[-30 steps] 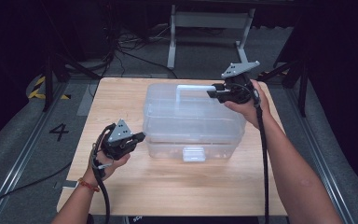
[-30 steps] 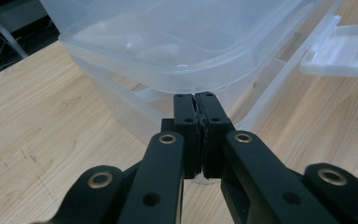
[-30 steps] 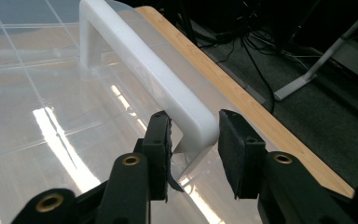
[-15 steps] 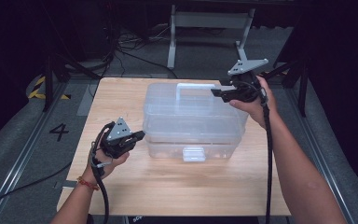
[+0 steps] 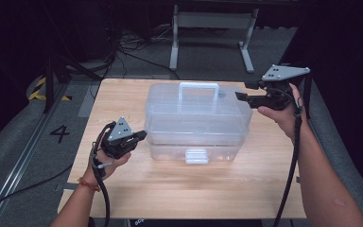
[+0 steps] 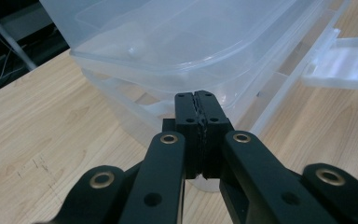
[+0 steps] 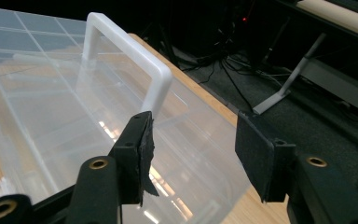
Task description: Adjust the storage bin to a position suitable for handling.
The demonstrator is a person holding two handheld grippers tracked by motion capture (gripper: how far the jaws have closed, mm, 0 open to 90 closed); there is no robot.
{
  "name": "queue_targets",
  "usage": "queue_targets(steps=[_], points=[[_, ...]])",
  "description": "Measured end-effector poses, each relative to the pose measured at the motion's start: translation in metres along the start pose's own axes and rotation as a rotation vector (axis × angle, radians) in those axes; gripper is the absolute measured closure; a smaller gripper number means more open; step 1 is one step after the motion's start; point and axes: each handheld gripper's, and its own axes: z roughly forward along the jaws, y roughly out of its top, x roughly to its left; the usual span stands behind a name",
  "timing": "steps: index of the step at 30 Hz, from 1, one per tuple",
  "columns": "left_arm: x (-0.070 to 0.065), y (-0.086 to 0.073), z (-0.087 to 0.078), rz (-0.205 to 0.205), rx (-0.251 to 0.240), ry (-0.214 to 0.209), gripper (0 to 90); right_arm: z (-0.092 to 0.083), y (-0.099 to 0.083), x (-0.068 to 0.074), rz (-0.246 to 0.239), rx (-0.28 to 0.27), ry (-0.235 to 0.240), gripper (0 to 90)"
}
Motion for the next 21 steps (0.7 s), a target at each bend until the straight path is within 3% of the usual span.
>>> queue_targets(steps=[6, 12, 17, 21], points=[[0.001, 0.002, -0.001, 0.004, 0.004, 0.000, 89.0, -0.025, -0.024, -0.006, 0.003, -0.072, -0.032, 47.4], [0.001, 0.005, 0.000, 0.006, 0.006, 0.008, 89.0, -0.043, -0.049, -0.012, 0.014, -0.084, -0.058, 47.3], [0.003, 0.007, -0.001, -0.004, 0.001, 0.007, 89.0, -0.038, -0.074, -0.009, 0.020, -0.042, -0.061, 47.2], [0.005, 0.009, 0.000, -0.002, 0.002, 0.011, 89.0, -0.026, -0.091, -0.004, 0.028, -0.008, -0.030, 46.9]])
